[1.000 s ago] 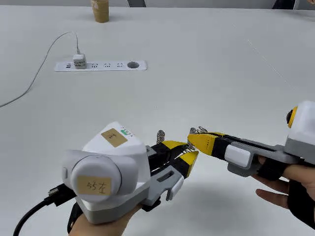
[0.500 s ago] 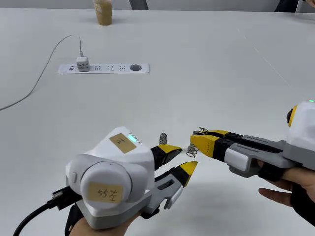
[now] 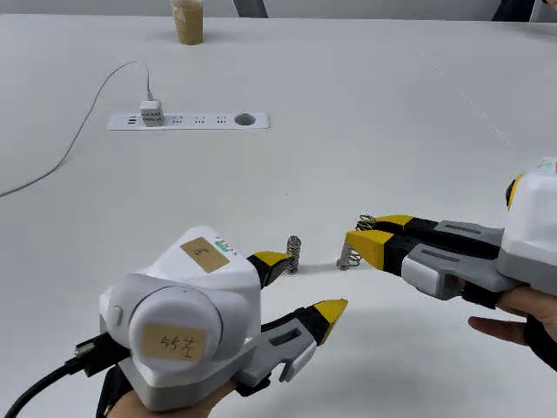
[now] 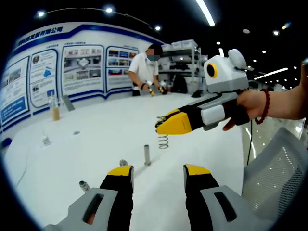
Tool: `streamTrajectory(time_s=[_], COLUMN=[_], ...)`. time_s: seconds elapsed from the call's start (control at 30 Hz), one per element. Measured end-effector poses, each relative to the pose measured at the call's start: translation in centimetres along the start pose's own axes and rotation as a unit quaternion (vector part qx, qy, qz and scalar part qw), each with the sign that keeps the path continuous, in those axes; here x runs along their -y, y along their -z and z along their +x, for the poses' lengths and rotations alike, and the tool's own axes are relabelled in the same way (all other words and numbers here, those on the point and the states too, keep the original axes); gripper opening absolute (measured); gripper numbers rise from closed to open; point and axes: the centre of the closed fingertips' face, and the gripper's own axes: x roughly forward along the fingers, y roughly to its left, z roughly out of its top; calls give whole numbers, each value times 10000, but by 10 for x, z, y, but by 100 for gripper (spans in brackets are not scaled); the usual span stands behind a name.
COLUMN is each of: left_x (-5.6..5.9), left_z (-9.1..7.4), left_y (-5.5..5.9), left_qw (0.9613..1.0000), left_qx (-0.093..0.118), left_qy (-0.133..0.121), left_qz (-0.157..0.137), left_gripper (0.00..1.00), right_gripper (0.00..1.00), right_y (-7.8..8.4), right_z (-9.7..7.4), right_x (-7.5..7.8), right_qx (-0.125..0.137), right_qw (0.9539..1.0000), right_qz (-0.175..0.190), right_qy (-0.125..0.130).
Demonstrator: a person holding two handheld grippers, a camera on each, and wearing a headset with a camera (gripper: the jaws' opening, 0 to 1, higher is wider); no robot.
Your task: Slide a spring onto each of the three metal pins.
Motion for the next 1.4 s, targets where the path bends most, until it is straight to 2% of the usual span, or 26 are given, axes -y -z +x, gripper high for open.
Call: streamTrajectory(time_s=[0.17, 0.3, 0.4, 0.67, 0.93, 1.4], left_x=[-4, -9, -17, -35, -48, -59], left_z=[-4, -7, -11, -21, -28, -31], left_y=[1, 1, 0, 5, 12, 25], left_qw=[9999, 9997, 9991, 9971, 9947, 9924], left_qx=[-28, -31, 20, -12, -78, -152], left_qy=[-124, -244, -410, -756, -1025, -1173], left_qz=[99, 38, 45, -58, -101, -338], left_gripper=[48, 53, 59, 66, 76, 87], right_gripper=[12, 12, 12, 12, 12, 12], right_y=[-2, -3, -4, -1, 2, 12], right_z=[3, 6, 7, 13, 20, 34], right_x=[8, 16, 23, 36, 44, 50], right_qx=[-35, -38, -31, -20, -30, -103], right_qw=[9999, 9996, 9993, 9987, 9979, 9966], right_qz=[-67, -159, -179, -201, -254, -467], right_qy=[114, 216, 315, 469, 601, 675])
